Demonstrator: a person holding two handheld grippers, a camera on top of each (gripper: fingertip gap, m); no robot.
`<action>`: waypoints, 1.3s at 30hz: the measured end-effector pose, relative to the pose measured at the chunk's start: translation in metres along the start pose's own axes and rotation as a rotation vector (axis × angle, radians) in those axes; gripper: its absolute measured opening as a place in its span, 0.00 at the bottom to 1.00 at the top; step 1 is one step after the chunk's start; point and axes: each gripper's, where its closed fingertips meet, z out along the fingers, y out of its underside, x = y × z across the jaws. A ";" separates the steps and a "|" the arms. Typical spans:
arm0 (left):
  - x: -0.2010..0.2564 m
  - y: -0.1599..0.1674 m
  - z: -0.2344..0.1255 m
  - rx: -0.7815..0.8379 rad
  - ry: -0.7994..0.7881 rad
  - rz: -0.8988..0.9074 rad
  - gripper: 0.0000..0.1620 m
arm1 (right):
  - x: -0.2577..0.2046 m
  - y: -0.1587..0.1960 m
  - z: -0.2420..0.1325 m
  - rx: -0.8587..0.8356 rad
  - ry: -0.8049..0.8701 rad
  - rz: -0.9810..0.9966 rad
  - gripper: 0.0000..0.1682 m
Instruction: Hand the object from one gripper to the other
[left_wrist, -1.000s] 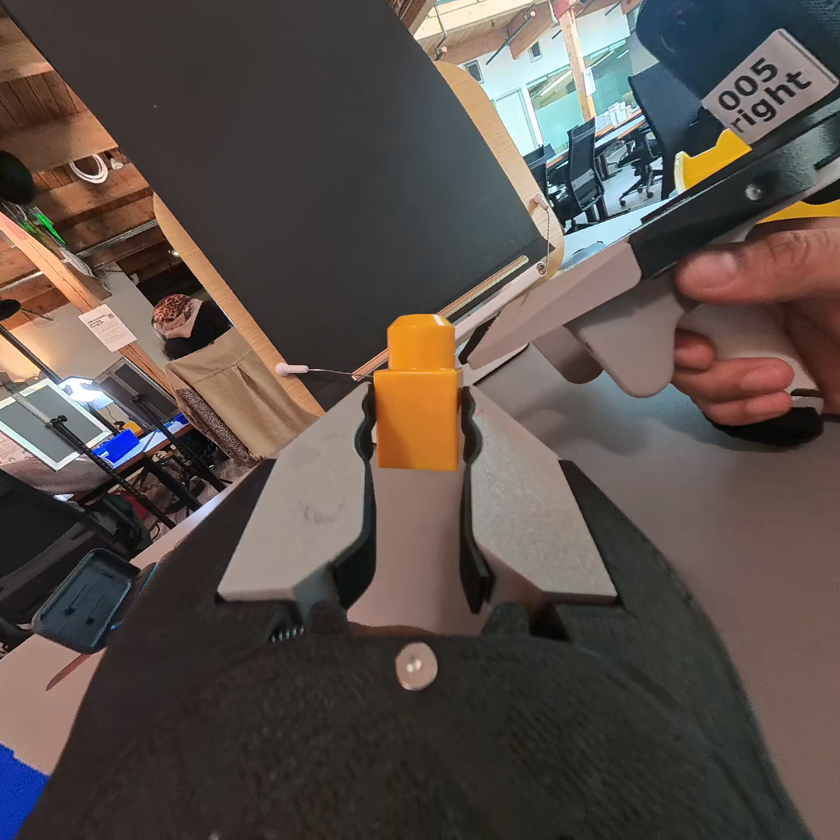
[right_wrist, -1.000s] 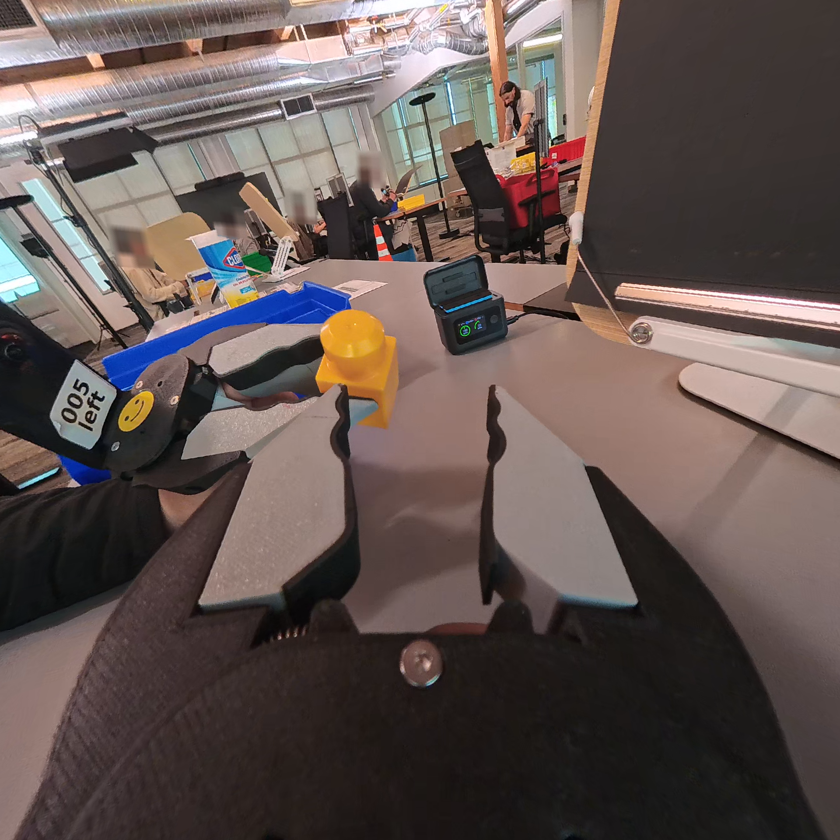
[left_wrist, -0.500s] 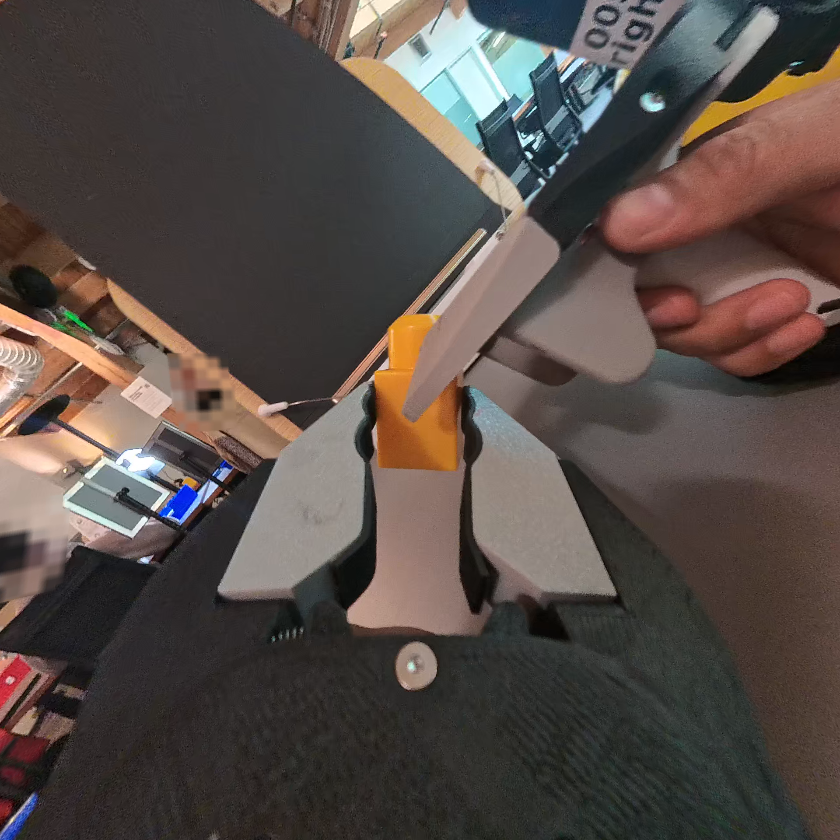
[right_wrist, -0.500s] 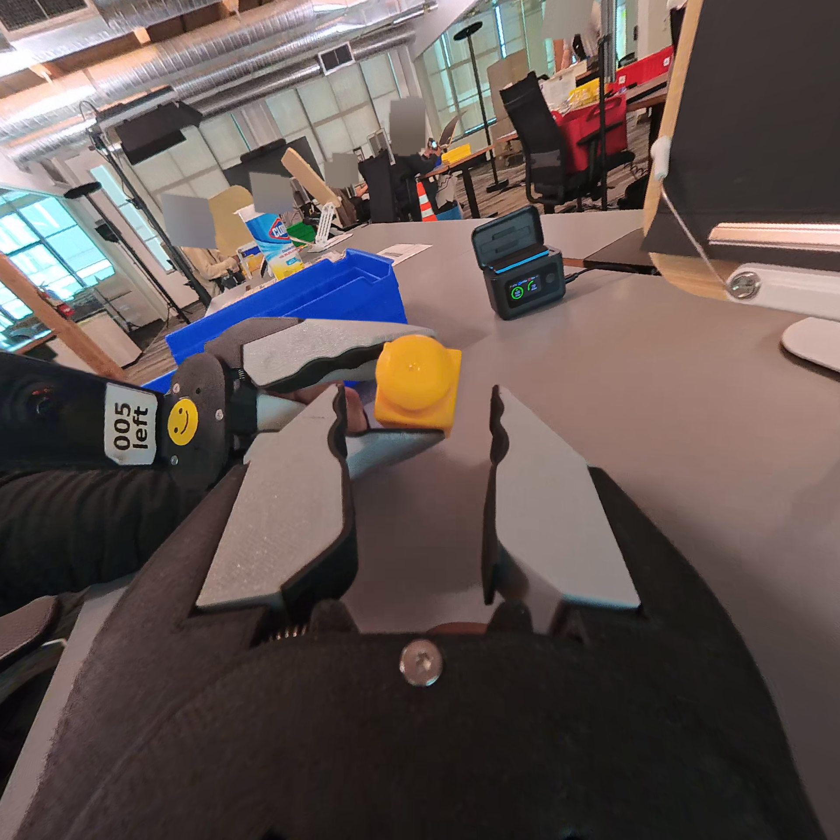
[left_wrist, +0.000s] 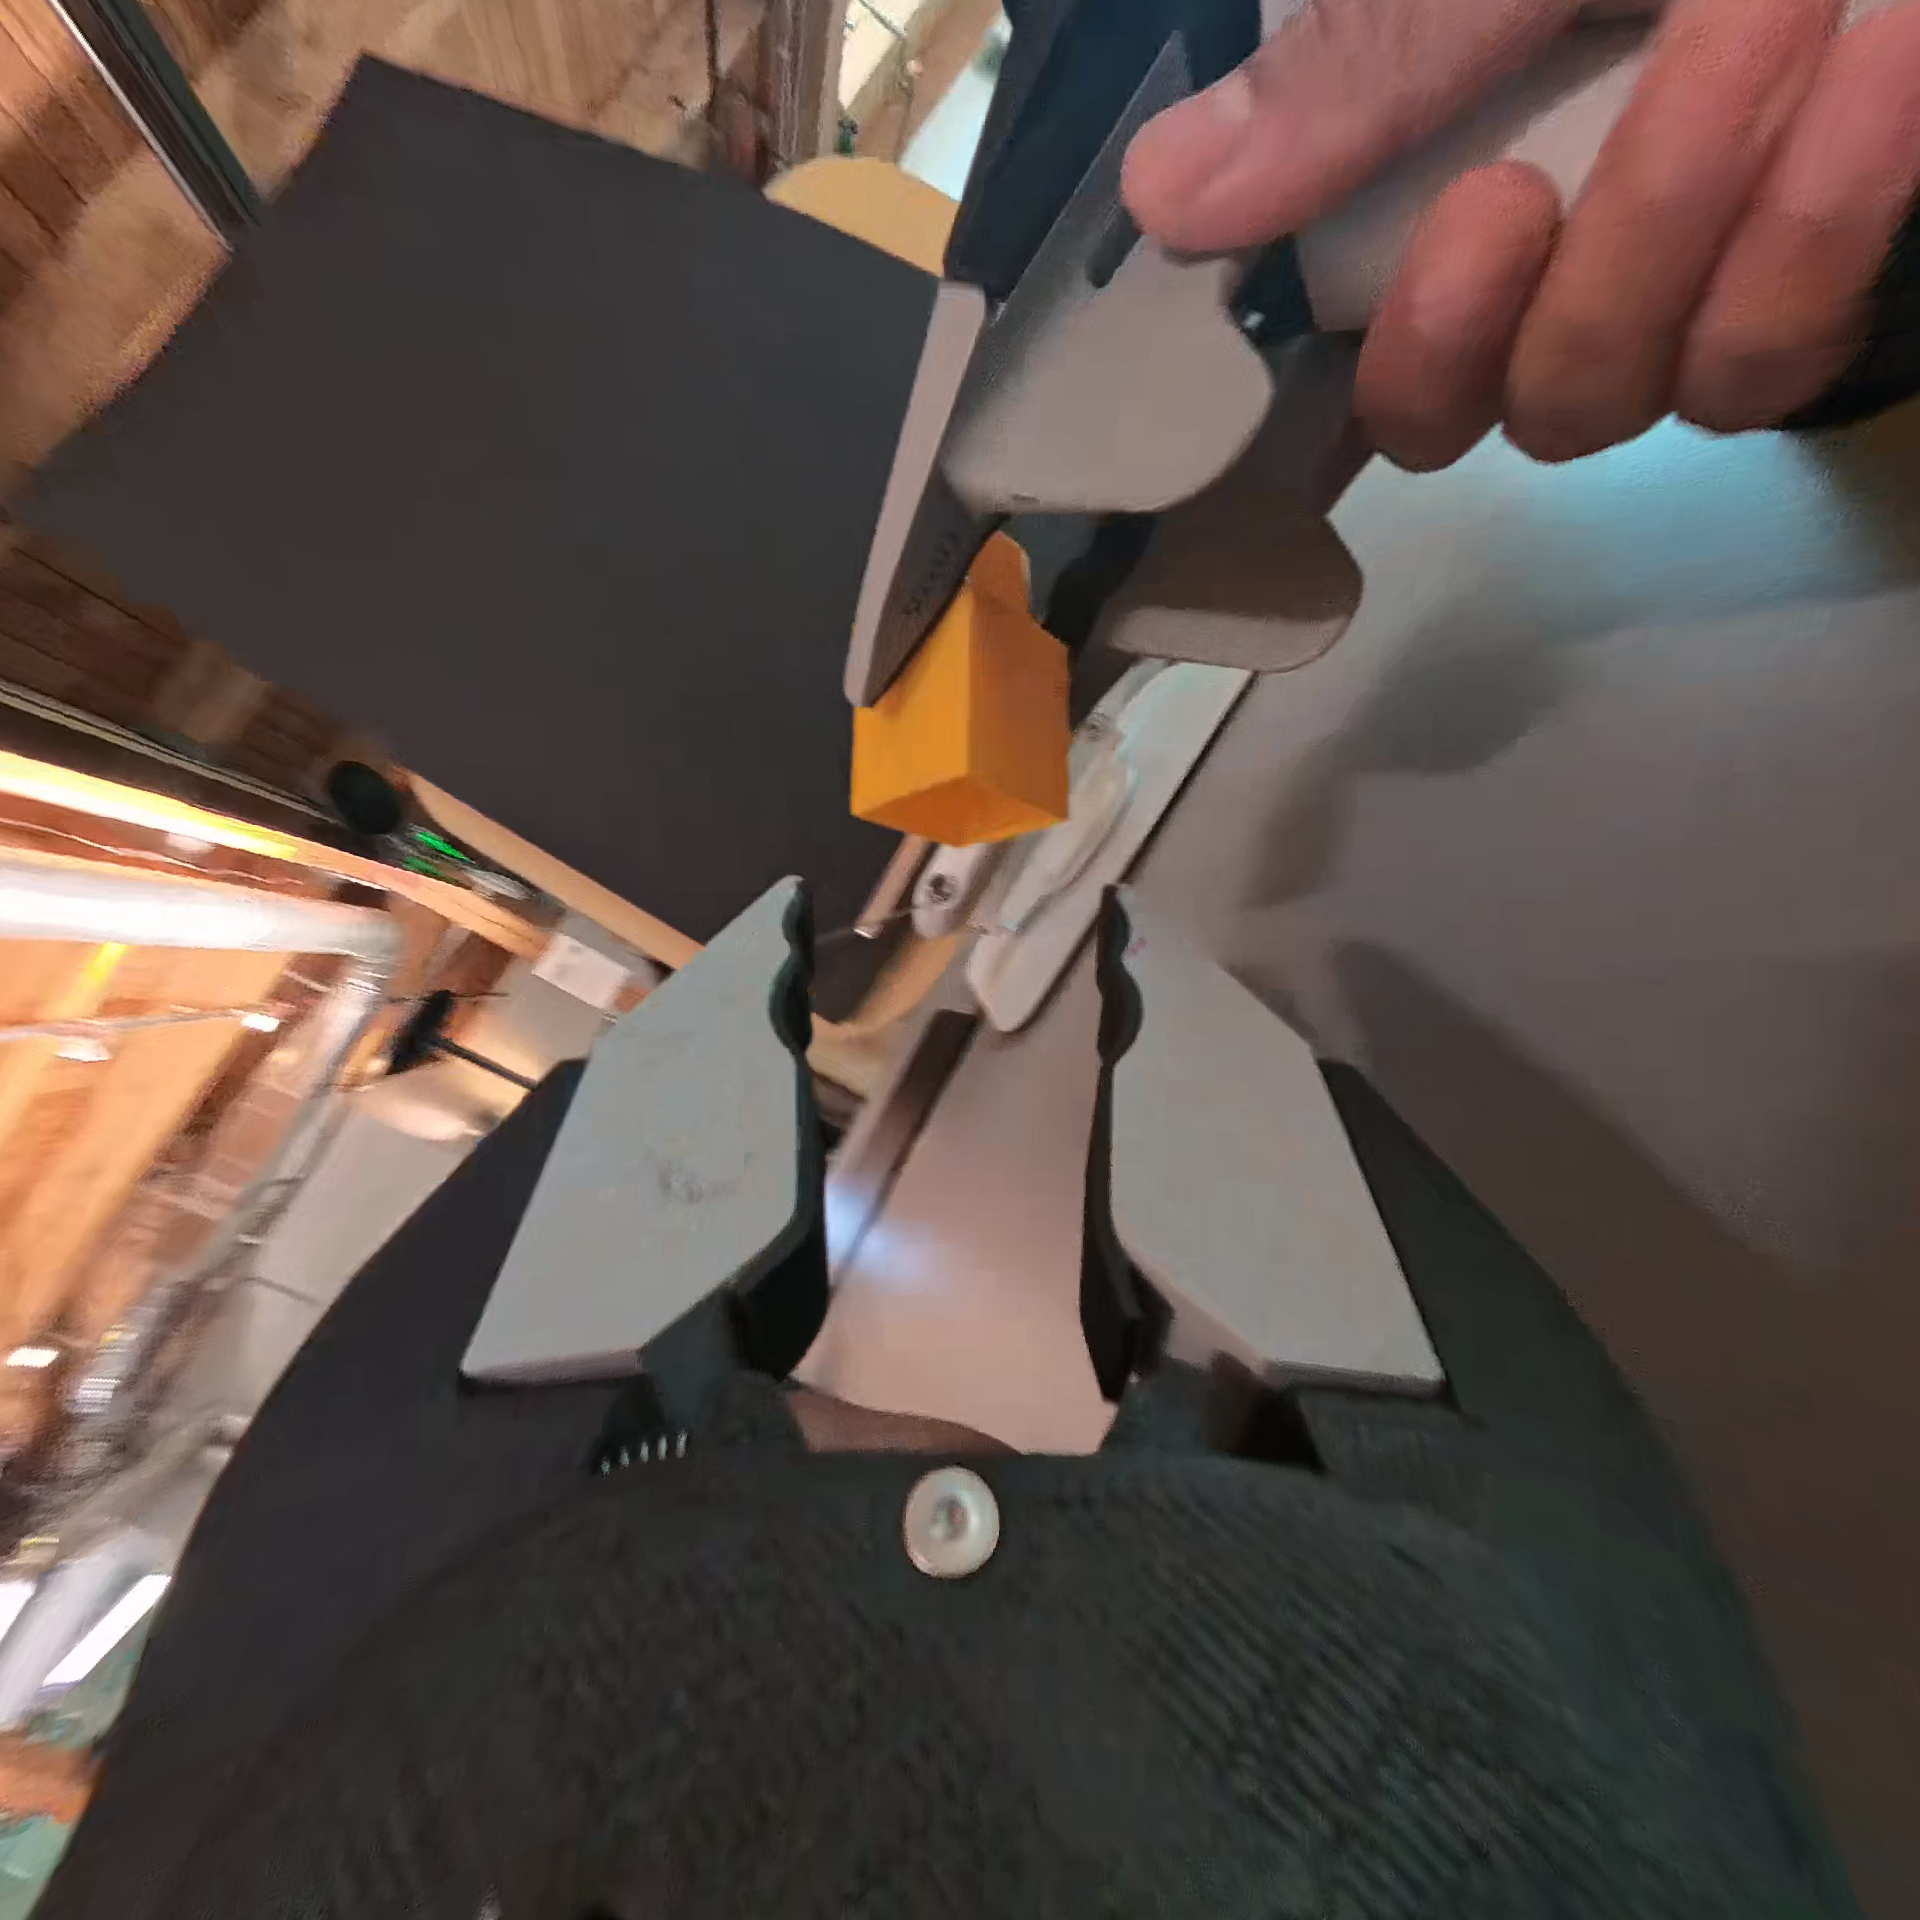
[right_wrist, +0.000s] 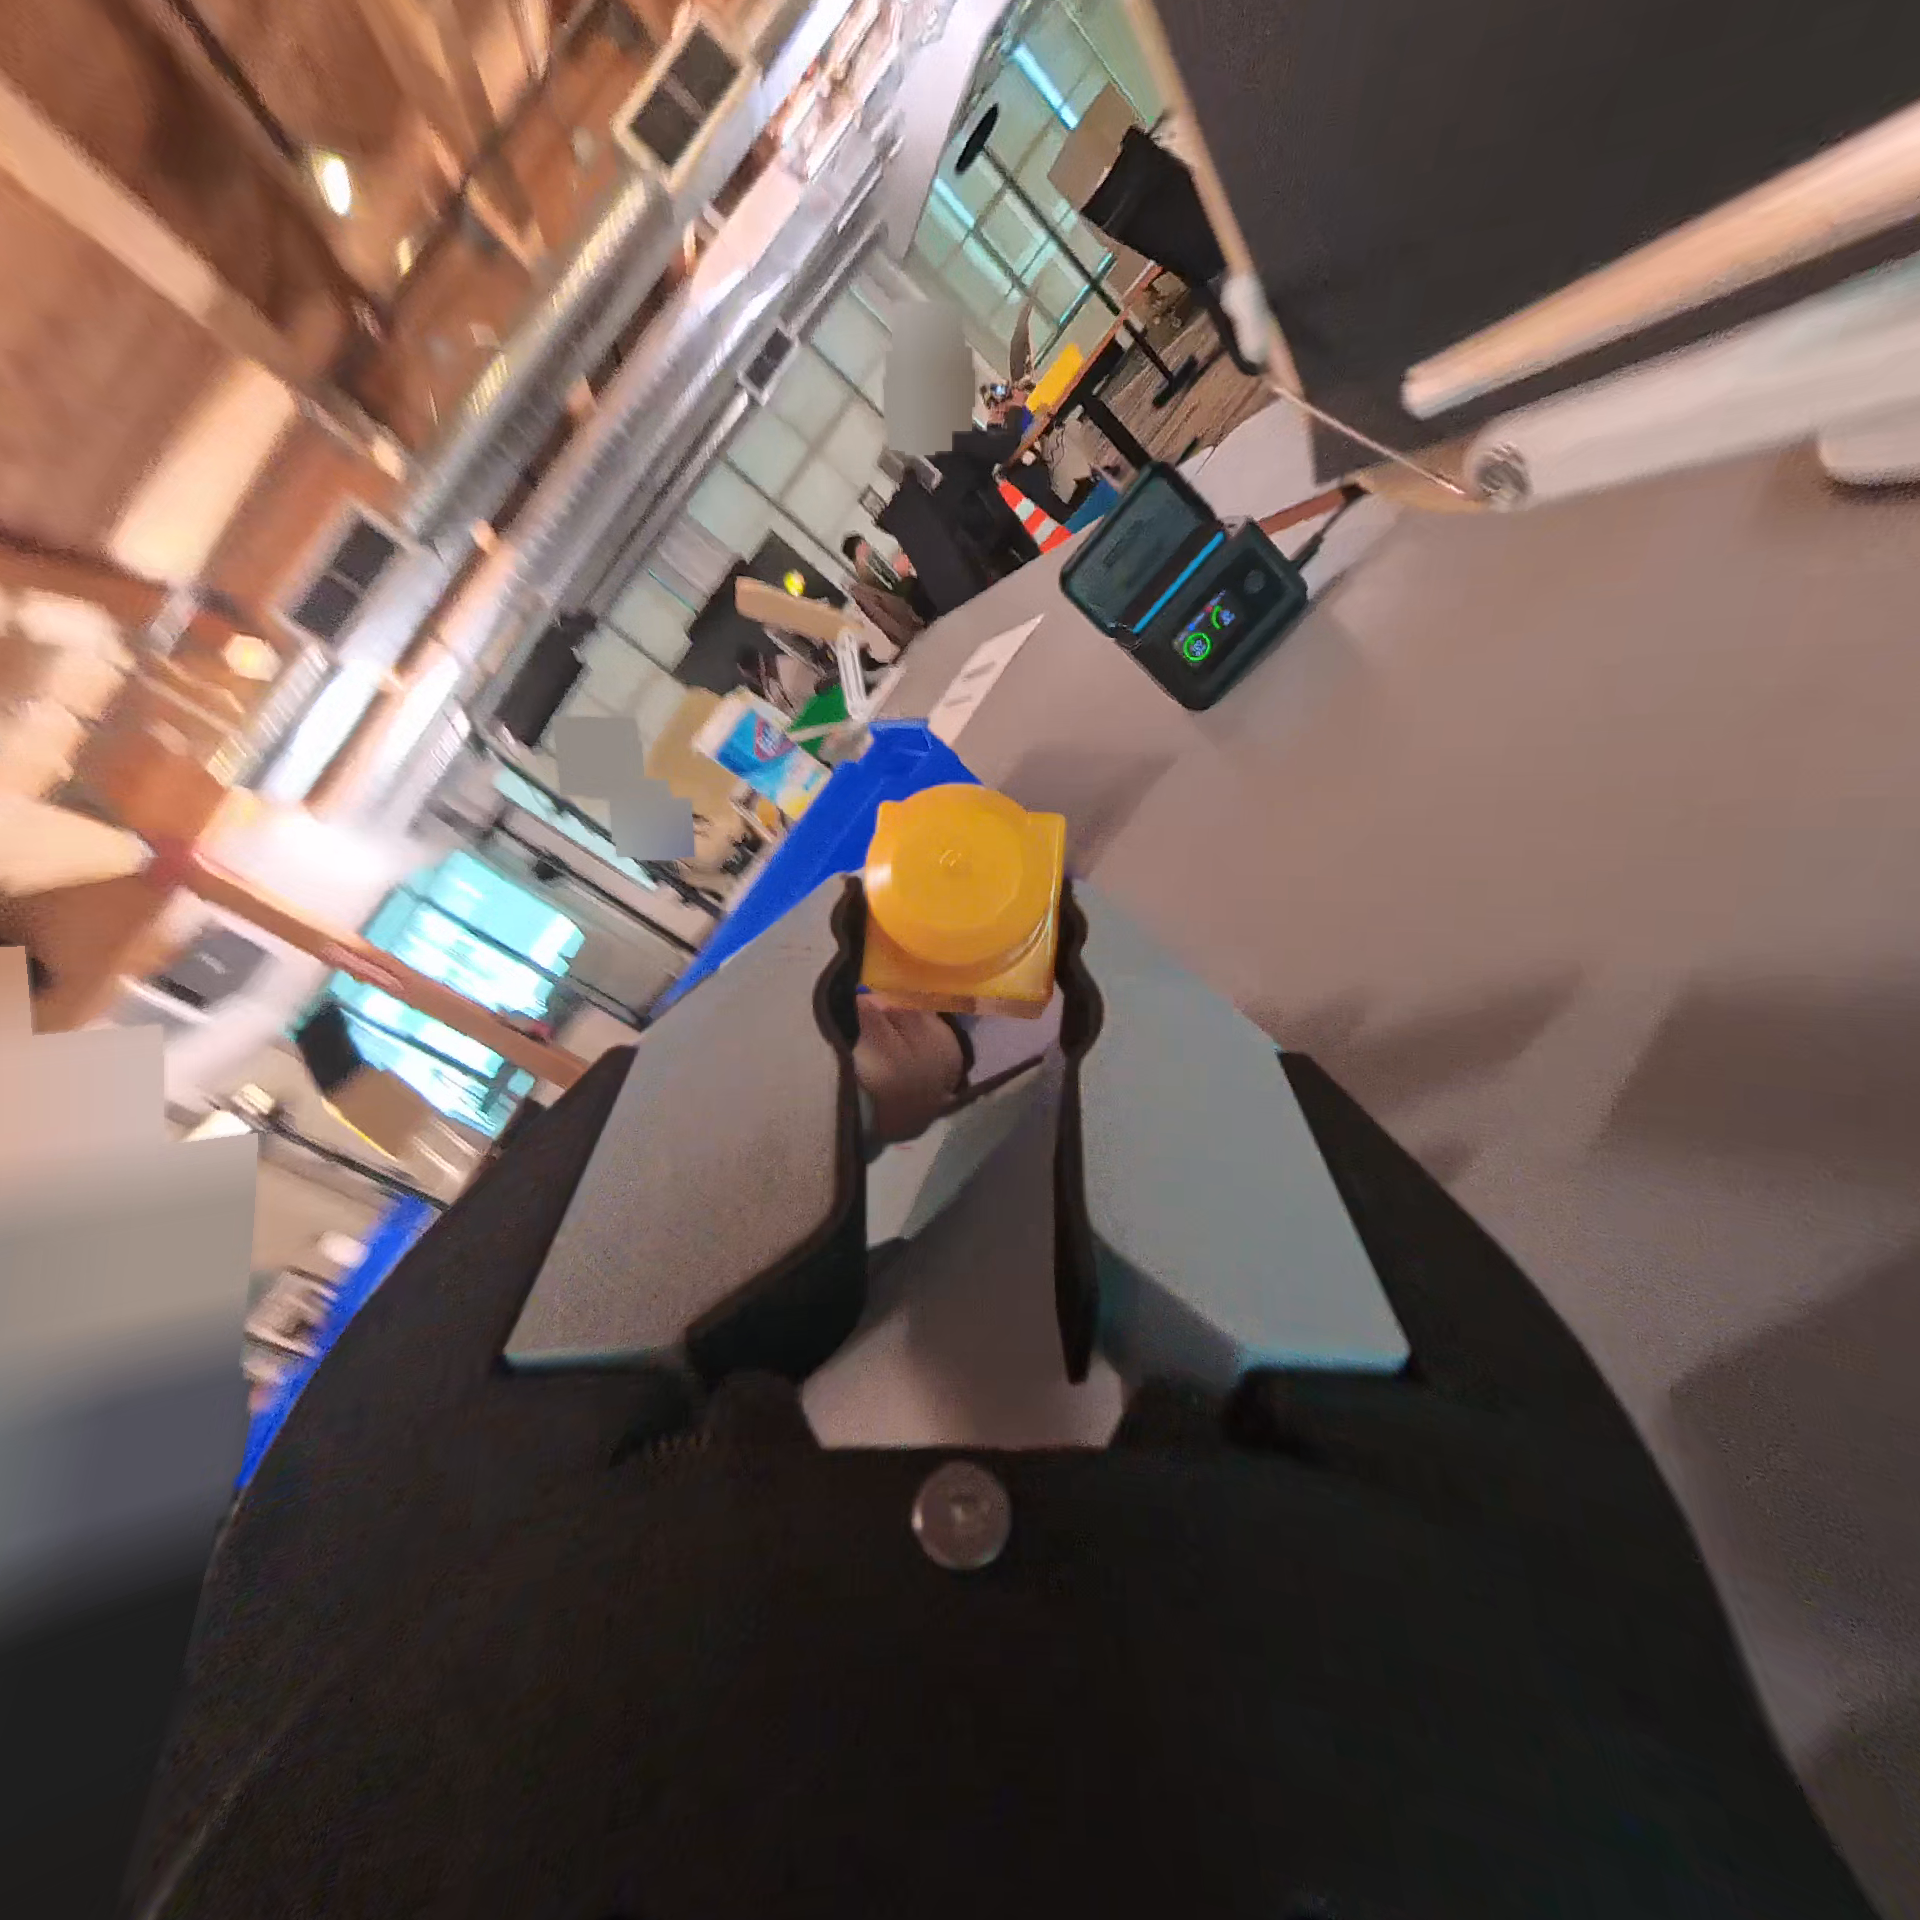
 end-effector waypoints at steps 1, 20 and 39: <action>-0.002 -0.005 0.000 0.013 -0.033 0.058 0.33 | 0.005 -0.001 -0.001 0.007 0.010 0.075 0.20; -0.004 -0.035 -0.008 0.079 -0.185 0.384 0.22 | -0.023 0.024 0.002 -0.184 -0.157 0.402 0.20; 0.001 -0.022 -0.007 0.116 -0.122 0.385 0.26 | -0.019 0.031 -0.001 -0.244 -0.147 0.407 0.20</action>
